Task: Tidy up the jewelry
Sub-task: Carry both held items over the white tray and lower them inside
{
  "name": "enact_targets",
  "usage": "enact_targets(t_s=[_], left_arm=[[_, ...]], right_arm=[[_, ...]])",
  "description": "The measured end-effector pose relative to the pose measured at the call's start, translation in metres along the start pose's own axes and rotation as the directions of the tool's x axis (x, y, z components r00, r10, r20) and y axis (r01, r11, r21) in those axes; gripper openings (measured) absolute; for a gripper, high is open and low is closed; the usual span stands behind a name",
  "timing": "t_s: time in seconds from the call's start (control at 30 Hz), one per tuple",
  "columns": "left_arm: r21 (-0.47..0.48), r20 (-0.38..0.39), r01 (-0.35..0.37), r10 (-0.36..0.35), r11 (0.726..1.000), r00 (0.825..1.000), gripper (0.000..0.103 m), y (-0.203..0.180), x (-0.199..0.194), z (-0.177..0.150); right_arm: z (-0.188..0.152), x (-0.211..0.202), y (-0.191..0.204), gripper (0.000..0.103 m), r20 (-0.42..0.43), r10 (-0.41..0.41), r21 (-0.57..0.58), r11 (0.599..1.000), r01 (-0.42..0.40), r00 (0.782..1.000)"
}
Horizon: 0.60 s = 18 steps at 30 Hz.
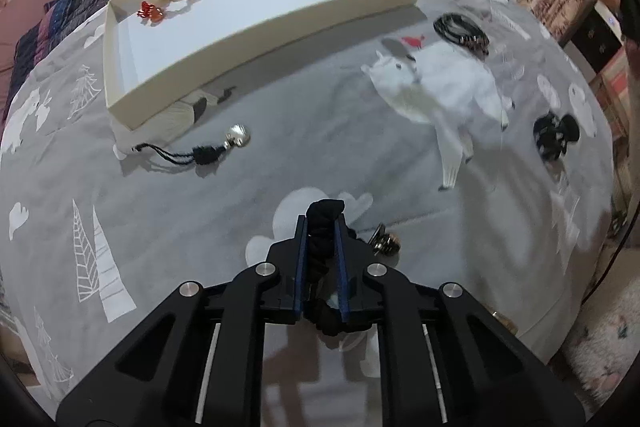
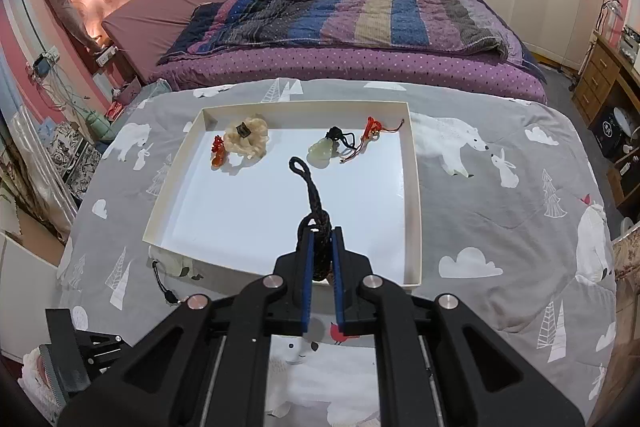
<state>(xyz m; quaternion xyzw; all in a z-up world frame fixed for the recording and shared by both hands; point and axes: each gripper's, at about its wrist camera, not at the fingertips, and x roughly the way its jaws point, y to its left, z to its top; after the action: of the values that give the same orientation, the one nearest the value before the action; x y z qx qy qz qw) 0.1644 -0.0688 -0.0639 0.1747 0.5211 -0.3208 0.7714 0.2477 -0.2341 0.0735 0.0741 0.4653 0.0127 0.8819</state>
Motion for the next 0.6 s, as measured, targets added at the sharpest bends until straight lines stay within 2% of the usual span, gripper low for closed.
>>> enact_targets(t_s=[0.2,0.33,0.43,0.6], left_arm=[[-0.066,0.088,-0.001,0.006,0.998,0.996,0.01,0.019,-0.033,0.04],[-0.147,0.143,-0.012,0.033,0.989,0.989,0.01,0.051,-0.047,0.082],[-0.198,0.158,-0.025,0.057,0.98,0.986,0.01,0.079,-0.047,0.114],[-0.271,0.139,-0.065,0.106,0.96,0.985,0.01,0.121,-0.024,0.156]], right_arm=[[0.012,0.005,-0.003,0.009,0.01,-0.029,0.005,1.0,0.029,1.0],[0.026,0.017,-0.012,0.009,0.014,-0.057,0.026,0.998,0.057,0.998],[0.037,0.035,-0.019,0.009,0.002,-0.072,0.039,0.997,0.071,0.997],[0.054,0.069,-0.026,0.009,-0.017,-0.095,0.033,0.995,0.095,0.995]])
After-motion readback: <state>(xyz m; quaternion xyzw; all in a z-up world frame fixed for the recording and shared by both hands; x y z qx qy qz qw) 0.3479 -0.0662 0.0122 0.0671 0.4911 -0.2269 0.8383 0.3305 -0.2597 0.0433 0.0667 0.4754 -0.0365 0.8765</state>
